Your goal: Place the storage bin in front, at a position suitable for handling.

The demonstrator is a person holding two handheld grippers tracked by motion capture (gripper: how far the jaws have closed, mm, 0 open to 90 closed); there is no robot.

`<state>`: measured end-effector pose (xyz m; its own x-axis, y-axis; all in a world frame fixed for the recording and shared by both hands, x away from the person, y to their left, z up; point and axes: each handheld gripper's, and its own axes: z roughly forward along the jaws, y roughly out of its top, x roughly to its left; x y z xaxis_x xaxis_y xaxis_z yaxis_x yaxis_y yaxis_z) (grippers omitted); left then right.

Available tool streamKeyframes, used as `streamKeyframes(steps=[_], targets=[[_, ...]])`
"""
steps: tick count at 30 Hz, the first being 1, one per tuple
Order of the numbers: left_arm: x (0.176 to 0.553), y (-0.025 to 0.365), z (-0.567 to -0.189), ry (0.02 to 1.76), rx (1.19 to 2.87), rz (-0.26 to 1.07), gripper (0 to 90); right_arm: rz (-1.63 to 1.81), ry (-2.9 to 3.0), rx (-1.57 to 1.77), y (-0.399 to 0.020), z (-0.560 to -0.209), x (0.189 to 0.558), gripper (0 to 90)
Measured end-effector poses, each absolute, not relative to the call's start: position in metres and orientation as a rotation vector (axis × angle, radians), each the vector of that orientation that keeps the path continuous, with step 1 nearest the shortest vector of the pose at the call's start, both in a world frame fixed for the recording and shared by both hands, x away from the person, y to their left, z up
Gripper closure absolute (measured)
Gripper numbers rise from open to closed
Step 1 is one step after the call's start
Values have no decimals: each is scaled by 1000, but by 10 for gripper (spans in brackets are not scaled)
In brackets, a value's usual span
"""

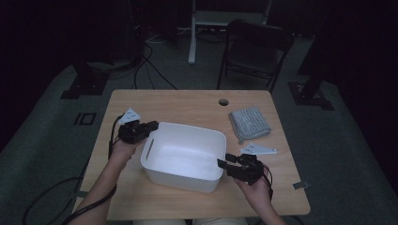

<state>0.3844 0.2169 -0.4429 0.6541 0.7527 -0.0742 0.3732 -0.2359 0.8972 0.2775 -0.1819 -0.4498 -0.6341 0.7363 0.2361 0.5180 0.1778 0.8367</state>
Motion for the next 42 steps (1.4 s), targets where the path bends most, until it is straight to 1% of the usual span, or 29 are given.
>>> streamKeyframes(steps=[11,12,14,15,26,31,35,42], targets=[[366,226,-444,915,1831,495,806,1386,2213,1217,-179,-446,292,621],[364,227,-444,916,1825,499,809,1378,2203,1208,-179,-446,293,644],[361,228,-444,916,1825,499,811,1367,2177,1188,-180,-442,295,723],[360,229,-444,921,1821,501,812,1369,2172,1189,-181,-440,297,743],[344,230,-443,932,1819,505,810,1334,2194,1216,-180,-440,312,717],[337,231,-443,939,1817,508,808,1319,2194,1237,-180,-439,319,743],[330,229,-443,943,1824,541,809,1293,2197,1249,-177,-437,327,758],[321,229,-443,941,1819,559,812,1285,2181,1286,-173,-438,343,795]])
